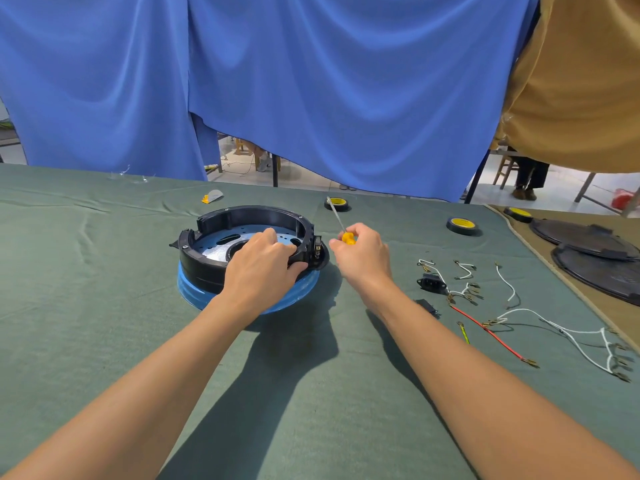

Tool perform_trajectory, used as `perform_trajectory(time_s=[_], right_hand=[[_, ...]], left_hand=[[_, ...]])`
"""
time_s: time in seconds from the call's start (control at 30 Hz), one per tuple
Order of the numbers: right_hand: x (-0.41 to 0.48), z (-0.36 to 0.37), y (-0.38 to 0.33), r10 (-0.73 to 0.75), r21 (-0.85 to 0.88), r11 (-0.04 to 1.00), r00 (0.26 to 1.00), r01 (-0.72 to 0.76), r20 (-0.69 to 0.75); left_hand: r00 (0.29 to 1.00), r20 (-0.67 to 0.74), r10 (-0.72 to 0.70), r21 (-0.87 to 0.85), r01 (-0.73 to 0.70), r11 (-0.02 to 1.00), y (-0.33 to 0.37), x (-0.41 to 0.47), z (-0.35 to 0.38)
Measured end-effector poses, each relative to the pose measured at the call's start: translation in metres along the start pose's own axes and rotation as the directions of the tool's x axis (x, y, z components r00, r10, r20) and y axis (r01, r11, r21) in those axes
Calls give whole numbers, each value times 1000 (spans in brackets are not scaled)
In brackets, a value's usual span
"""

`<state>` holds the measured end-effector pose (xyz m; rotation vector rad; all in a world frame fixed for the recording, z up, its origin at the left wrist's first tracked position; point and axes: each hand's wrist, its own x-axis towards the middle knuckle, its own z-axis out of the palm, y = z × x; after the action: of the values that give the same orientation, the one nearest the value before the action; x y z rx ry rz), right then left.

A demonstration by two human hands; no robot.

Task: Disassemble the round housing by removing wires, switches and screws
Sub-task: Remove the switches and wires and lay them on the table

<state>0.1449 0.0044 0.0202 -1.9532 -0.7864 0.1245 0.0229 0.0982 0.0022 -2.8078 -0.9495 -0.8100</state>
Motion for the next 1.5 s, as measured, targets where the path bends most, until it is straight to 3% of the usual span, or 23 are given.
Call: perform_trajectory(time_s=[0.3,0.37,0.5,0.57,0.67,0.9,1.0,1.2,1.37,1.5], right_hand=[[28,18,9,-51,16,999,979,48,196],[33,18,12,-30,-24,999,986,34,165],[45,9,18,116,-98,988,992,-120,-42],[50,6,20,109,-95,989,992,-115,-65],[49,9,18,97,-92,991,995,-95,23],[47,19,13,207,-84,977,970,-197,129],[48,5,9,223,16,973,954,-231,200],[44,-68,21,44,136,988,967,-80,251],[18,-119,46,-42,-65,995,928,71,370],[2,-146,60,-21,-130,986,847,106,531]], left_hand=[[1000,-10,2,-9,-3,1000,0,-1,1],[1000,-4,8,-10,-8,1000,-1,-1,1],[1000,-1,9,-4,-9,1000,-2,-1,2],[1000,-4,10,-3,-10,1000,-2,-1,3],[1000,-15,9,1,-9,1000,-2,-1,3],[999,-36,9,5,-8,1000,-2,-2,2],[999,-46,7,5,-7,1000,-2,-2,2],[997,-77,3,10,-2,1000,-1,-4,4],[996,-82,-29,9,29,1000,6,-5,4],[995,-84,-59,0,59,998,13,-8,1]])
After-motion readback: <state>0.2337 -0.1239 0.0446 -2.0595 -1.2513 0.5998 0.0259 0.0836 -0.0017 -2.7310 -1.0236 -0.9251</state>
